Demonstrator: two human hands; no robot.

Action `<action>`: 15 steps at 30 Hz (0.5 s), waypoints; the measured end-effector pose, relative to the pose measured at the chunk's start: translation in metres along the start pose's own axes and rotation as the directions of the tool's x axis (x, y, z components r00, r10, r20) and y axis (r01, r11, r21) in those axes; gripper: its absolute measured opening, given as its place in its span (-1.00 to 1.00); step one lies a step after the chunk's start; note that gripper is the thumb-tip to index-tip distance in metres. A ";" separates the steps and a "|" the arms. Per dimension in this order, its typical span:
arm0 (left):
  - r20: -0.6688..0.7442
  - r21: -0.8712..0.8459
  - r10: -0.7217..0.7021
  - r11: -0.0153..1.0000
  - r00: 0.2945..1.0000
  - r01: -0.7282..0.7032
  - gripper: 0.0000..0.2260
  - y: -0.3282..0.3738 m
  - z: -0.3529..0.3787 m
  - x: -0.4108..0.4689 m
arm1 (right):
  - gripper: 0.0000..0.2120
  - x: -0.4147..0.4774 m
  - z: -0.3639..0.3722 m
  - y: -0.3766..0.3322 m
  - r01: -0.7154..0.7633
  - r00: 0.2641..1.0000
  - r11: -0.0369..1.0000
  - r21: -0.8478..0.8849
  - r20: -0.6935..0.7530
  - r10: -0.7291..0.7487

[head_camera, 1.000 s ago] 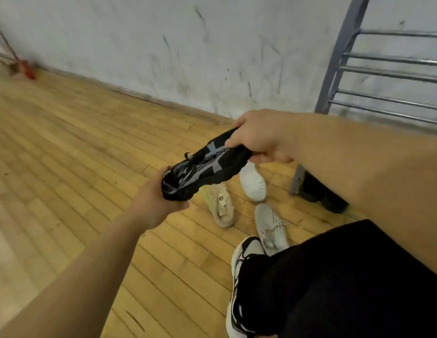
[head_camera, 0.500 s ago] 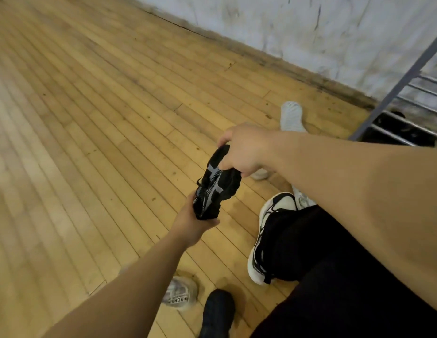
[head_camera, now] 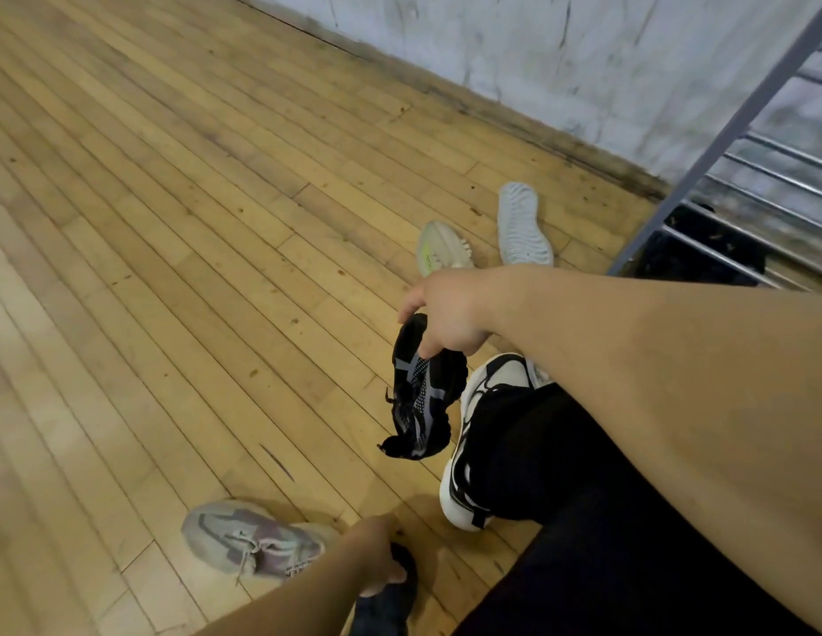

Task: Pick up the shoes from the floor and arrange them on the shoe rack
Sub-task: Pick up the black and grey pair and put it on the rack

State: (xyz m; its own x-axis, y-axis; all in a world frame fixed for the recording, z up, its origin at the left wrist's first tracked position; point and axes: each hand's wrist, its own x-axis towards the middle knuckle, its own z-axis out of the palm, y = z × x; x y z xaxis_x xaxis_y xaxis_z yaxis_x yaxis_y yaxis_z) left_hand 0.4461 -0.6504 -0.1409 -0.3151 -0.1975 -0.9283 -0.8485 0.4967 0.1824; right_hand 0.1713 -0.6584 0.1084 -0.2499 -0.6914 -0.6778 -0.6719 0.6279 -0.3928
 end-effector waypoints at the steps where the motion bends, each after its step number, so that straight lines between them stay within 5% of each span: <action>1: -0.003 0.013 0.000 1.000 1.000 0.000 -0.43 -0.001 0.003 0.002 | -0.46 0.000 0.000 0.001 -0.001 1.000 1.000 0.008 0.001 0.001; 8: -0.007 0.063 0.068 0.996 0.998 -0.067 -0.39 0.007 -0.016 0.000 | -0.45 0.000 -0.006 0.009 -0.029 1.000 0.995 0.091 -0.009 0.029; 15: -0.166 0.044 0.192 0.981 0.967 -0.187 -0.35 0.036 -0.124 -0.038 | -0.48 -0.009 -0.026 0.026 -0.089 0.994 0.976 0.200 -0.043 0.099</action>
State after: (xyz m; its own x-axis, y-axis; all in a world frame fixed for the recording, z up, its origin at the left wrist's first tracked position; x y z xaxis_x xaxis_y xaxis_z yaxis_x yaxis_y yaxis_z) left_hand 0.3744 -0.7297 -0.0588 -0.5384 -0.2363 -0.8089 -0.7551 0.5614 0.3386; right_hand 0.1376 -0.6449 0.1209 -0.3449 -0.6405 -0.6862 -0.4940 0.7454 -0.4475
